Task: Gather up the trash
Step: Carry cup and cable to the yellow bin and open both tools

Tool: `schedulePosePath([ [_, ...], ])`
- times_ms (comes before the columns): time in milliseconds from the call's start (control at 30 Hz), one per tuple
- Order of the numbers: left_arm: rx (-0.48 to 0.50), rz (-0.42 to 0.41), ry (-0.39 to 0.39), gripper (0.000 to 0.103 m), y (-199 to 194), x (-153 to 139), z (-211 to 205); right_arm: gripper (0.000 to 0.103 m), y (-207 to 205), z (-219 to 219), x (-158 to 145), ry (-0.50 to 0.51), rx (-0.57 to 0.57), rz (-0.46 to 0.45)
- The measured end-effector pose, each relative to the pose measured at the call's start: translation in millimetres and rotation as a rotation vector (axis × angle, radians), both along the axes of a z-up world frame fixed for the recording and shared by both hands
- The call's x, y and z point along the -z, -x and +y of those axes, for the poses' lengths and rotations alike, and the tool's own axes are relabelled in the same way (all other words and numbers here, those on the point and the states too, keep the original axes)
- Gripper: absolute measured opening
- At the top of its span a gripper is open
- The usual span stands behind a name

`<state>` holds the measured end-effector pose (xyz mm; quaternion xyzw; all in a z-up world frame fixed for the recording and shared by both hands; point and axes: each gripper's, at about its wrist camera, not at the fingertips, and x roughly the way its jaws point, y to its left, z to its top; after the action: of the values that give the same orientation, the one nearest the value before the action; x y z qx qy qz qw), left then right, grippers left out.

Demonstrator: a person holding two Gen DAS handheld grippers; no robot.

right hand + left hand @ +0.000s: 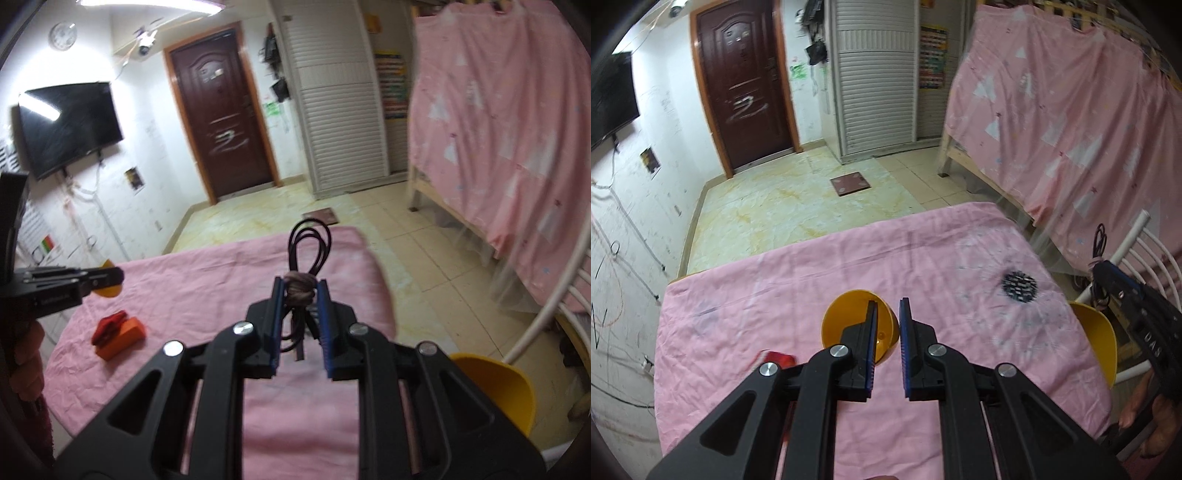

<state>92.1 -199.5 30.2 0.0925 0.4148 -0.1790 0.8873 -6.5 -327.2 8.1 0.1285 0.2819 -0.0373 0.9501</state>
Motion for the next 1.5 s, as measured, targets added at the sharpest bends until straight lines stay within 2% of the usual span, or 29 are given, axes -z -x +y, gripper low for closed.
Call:
schedulePosePath([
  [267, 0.092, 0.004, -0.037, 0.004, 18, 8, -57, 0.016, 37, -63, 13, -0.031, 0.129, -0.004],
  [467, 0.162, 0.01, -0.059, 0.004, 34, 12, -101, 0.017, 64, -107, 31, -0.046, 0.216, 0.026],
  [700, 0.234, 0.013, -0.094, 0.004, 54, 21, -147, 0.02, 86, -137, 53, -0.084, 0.27, 0.051],
  [833, 0.27, 0.009, -0.114, 0.004, 67, 23, -170, 0.04, 95, -148, 56, -0.095, 0.279, 0.044],
  [900, 0.288, 0.007, -0.121, 0.004, 72, 24, -181, 0.04, 98, -153, 55, -0.101, 0.284, 0.034],
  [1000, 0.343, 0.023, -0.105, 0.004, 83, 23, -202, 0.04, 104, -162, 54, -0.123, 0.301, 0.011],
  [1100, 0.433, 0.066, -0.045, 0.004, 96, 23, -225, 0.04, 116, -173, 51, -0.144, 0.33, -0.021],
  [1233, 0.506, 0.12, 0.004, 0.004, 107, 29, -253, 0.04, 129, -184, 47, -0.161, 0.36, -0.047],
  [1300, 0.521, 0.135, 0.015, 0.006, 110, 32, -263, 0.04, 134, -188, 46, -0.168, 0.369, -0.058],
  [1467, 0.533, 0.137, -0.009, 0.03, 121, 37, -277, 0.043, 139, -190, 46, -0.175, 0.367, -0.075],
  [1500, 0.534, 0.13, -0.014, 0.031, 123, 38, -278, 0.045, 138, -189, 46, -0.174, 0.365, -0.075],
])
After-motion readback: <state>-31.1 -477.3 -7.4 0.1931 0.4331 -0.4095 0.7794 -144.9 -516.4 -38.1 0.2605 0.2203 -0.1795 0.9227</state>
